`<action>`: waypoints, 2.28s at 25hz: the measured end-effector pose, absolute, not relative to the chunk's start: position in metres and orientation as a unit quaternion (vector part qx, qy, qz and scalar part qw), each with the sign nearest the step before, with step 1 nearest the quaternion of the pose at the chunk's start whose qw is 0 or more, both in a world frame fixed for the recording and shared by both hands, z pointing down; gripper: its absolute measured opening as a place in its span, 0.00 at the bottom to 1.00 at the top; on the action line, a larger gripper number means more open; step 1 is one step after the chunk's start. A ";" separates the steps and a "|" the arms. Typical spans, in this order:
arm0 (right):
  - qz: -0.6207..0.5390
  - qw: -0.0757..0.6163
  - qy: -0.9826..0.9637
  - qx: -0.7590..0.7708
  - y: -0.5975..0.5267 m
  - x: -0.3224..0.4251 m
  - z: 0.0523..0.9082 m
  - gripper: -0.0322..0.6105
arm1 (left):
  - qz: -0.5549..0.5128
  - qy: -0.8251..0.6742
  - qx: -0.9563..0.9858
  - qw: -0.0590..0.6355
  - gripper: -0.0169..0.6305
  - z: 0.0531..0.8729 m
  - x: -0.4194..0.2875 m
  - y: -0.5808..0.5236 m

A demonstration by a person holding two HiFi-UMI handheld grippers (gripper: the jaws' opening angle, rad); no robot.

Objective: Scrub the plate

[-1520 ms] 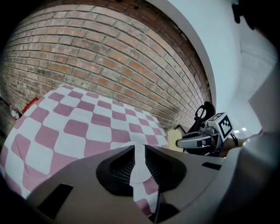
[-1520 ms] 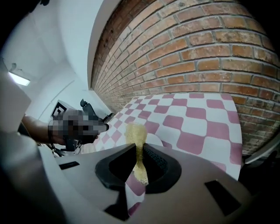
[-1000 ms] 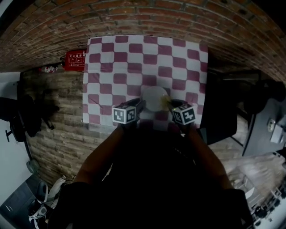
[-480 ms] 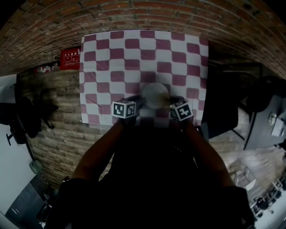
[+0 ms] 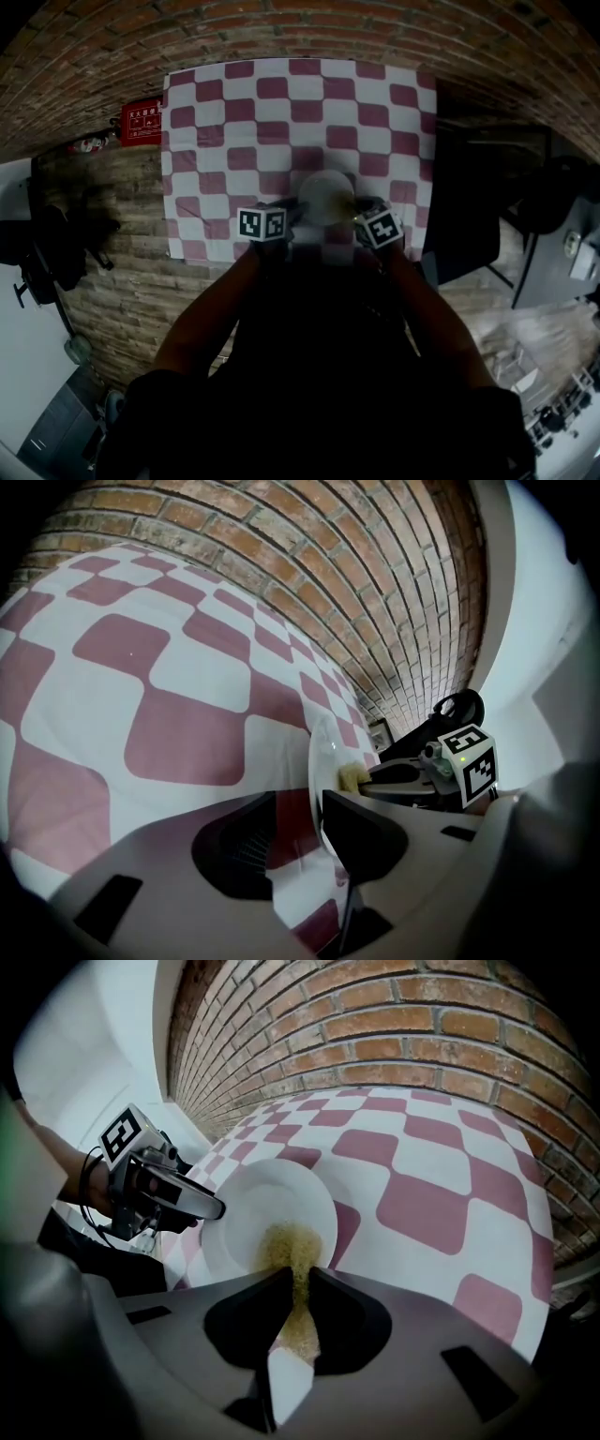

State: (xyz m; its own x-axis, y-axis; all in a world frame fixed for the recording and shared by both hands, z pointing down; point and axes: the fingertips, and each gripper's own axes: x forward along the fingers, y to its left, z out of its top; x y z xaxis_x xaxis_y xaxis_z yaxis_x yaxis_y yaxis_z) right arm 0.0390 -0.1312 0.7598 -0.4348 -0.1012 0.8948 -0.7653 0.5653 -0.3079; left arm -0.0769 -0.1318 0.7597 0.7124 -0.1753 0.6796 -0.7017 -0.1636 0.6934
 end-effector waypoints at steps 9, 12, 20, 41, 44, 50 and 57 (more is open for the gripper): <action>0.379 0.430 -0.767 0.287 -0.132 0.041 0.762 0.12 | 0.162 -0.276 0.721 0.615 0.06 0.746 -0.061 -0.133; 0.372 0.432 -0.769 0.289 -0.131 0.042 0.759 0.12 | 0.149 -0.274 0.725 0.614 0.05 0.736 -0.058 -0.131; 0.327 0.420 -0.772 0.348 -0.148 0.073 0.729 0.12 | 0.129 -0.280 0.744 0.593 0.05 0.707 -0.037 -0.115; 0.164 0.363 -0.887 0.232 -0.111 0.008 0.566 0.12 | -0.047 -0.367 0.784 0.499 0.05 0.552 -0.034 -0.138; 0.173 0.370 -0.881 0.240 -0.109 0.025 0.568 0.12 | -0.055 -0.380 0.781 0.492 0.05 0.542 -0.041 -0.136; 0.174 0.380 -0.859 0.297 -0.144 0.070 0.571 0.12 | -0.037 -0.363 0.785 0.500 0.05 0.547 -0.033 -0.113; 0.125 0.362 -0.861 0.335 -0.189 0.080 0.528 0.12 | -0.016 -0.329 0.802 0.499 0.06 0.540 -0.002 -0.102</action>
State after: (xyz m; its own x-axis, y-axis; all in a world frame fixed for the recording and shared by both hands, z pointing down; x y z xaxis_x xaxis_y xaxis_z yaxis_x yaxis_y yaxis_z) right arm 0.0795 -0.1892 0.5279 -0.5142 -0.4861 0.7066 -0.6668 0.7448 0.0271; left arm -0.0020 -0.1020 0.5403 0.7836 -0.5428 0.3023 -0.5106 -0.2854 0.8111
